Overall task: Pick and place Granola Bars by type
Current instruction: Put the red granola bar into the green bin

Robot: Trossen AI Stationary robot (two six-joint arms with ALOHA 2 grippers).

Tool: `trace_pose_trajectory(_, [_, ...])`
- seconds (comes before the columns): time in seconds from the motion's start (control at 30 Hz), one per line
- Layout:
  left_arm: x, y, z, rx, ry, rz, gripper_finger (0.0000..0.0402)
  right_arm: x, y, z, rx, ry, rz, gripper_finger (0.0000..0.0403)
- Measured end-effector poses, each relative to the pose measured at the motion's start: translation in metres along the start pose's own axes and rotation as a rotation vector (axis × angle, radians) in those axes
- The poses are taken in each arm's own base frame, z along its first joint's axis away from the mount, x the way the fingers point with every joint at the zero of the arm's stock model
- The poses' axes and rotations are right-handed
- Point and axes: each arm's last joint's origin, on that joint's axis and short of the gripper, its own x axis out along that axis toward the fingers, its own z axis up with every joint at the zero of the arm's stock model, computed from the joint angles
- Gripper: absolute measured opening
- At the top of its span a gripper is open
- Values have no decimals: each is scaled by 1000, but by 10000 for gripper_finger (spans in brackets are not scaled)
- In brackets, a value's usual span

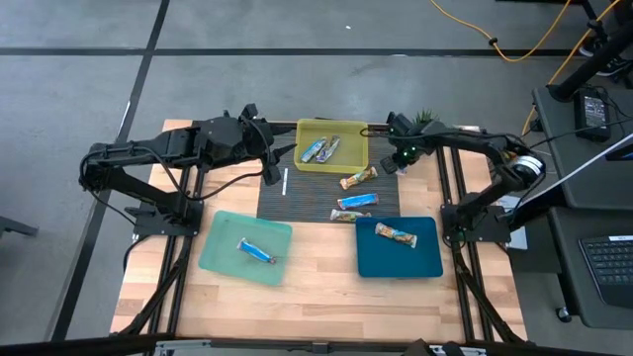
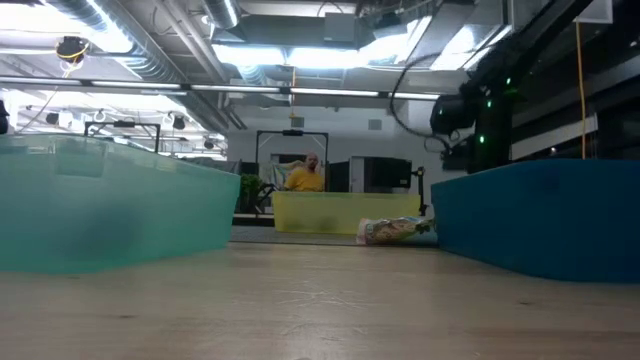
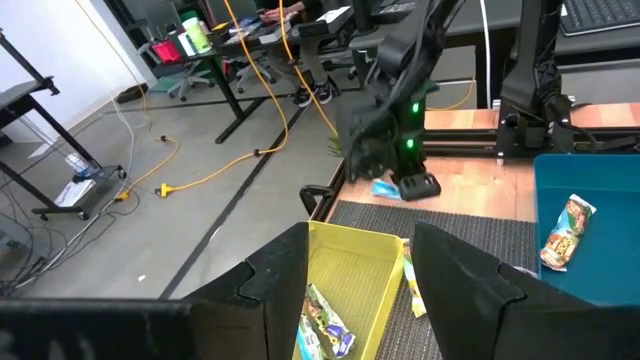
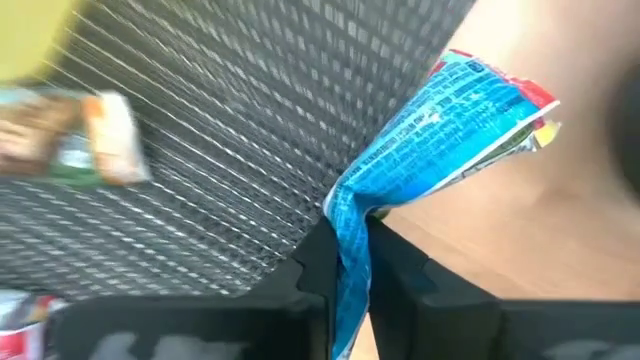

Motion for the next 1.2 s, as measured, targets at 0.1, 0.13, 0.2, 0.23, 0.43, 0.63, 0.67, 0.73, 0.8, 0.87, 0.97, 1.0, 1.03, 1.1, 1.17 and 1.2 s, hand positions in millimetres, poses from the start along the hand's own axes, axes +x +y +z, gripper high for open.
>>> trace_pose_trajectory(0.1, [0,0,0,0,0,0,169,-26,0,3,-17,-82,23,55])
trace_pose_trajectory(0.13, [0,0,0,0,0,0,169,-35,0,3,-28,-109,30,57])
trace_pose_trajectory(0.2, [0,0,0,0,0,0,169,-56,1,4,-67,-179,50,60])
trace_pose_trajectory(0.23, [0,0,0,0,0,0,169,-67,1,4,-96,-220,62,60])
trace_pose_trajectory(0.43, [0,0,0,0,0,2,169,-132,7,-4,-312,-498,114,61])
trace_pose_trajectory(0.63, [0,0,0,0,-1,3,169,-183,12,-19,-459,-767,218,62])
trace_pose_trajectory(0.67, [0,0,0,0,-1,3,169,-189,12,-22,-484,-801,230,62])
trace_pose_trajectory(0.73, [0,0,0,0,-2,4,169,-199,15,-28,-540,-854,253,62])
trace_pose_trajectory(0.8, [0,0,2,-7,-15,5,169,-205,18,-33,-604,-901,282,62])
trace_pose_trajectory(0.87, [0,1,4,-15,-35,8,169,-210,22,-37,-679,-940,311,62])
trace_pose_trajectory(0.97, [3,0,8,-2,-76,13,169,-214,29,-41,-772,-980,352,62])
trace_pose_trajectory(1.0, [5,-1,9,4,-87,15,169,-215,32,-41,-792,-989,364,62])
trace_pose_trajectory(1.03, [7,-2,11,8,-100,18,169,-216,35,-42,-811,-1000,371,62])
trace_pose_trajectory(1.1, [14,-5,12,27,-115,22,169,-217,41,-42,-843,-1029,384,62])
trace_pose_trajectory(1.17, [21,-9,12,68,-111,24,172,-219,46,-42,-877,-1060,396,62])
trace_pose_trajectory(1.2, [25,-11,11,93,-106,24,176,-221,49,-42,-891,-1078,402,62])
